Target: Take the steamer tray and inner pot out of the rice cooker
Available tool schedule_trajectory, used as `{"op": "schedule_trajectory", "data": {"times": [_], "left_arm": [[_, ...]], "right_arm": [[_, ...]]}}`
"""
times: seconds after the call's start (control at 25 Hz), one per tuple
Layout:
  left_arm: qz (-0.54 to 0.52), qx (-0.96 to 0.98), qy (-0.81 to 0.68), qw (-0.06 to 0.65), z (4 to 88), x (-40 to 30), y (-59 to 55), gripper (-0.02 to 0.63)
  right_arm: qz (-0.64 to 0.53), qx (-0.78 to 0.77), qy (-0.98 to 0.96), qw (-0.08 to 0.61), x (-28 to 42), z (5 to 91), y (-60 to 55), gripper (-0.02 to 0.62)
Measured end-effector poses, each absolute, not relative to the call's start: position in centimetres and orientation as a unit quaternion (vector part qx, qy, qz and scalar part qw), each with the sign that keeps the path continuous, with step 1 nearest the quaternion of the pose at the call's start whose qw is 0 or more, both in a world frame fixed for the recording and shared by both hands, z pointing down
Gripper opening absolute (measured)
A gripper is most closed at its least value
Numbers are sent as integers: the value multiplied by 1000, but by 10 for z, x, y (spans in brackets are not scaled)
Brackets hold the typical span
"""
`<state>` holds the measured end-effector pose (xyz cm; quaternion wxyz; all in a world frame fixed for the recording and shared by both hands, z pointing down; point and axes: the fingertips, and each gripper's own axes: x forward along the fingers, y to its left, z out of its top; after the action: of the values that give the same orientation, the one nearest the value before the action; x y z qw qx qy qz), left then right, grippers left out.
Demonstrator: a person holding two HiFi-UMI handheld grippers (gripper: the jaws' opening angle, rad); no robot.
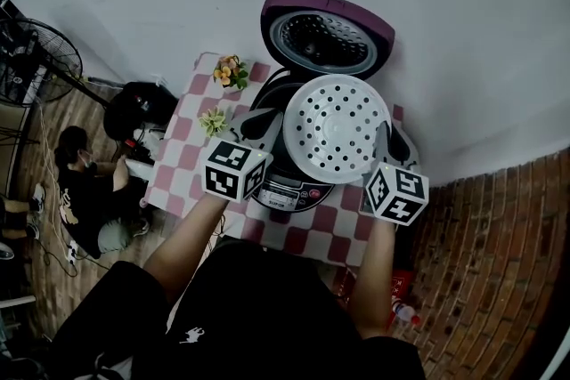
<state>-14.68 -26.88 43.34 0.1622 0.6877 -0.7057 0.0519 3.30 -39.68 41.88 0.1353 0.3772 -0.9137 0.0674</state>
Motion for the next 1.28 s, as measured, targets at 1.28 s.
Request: {"op": "schedule_trajectory", "data": {"times": [1.28], "left_arm": [[46,570,-802,172,451,-288,-69,3]], "right_arm": [[78,252,-959,103,-128,396,-245,25]]}}
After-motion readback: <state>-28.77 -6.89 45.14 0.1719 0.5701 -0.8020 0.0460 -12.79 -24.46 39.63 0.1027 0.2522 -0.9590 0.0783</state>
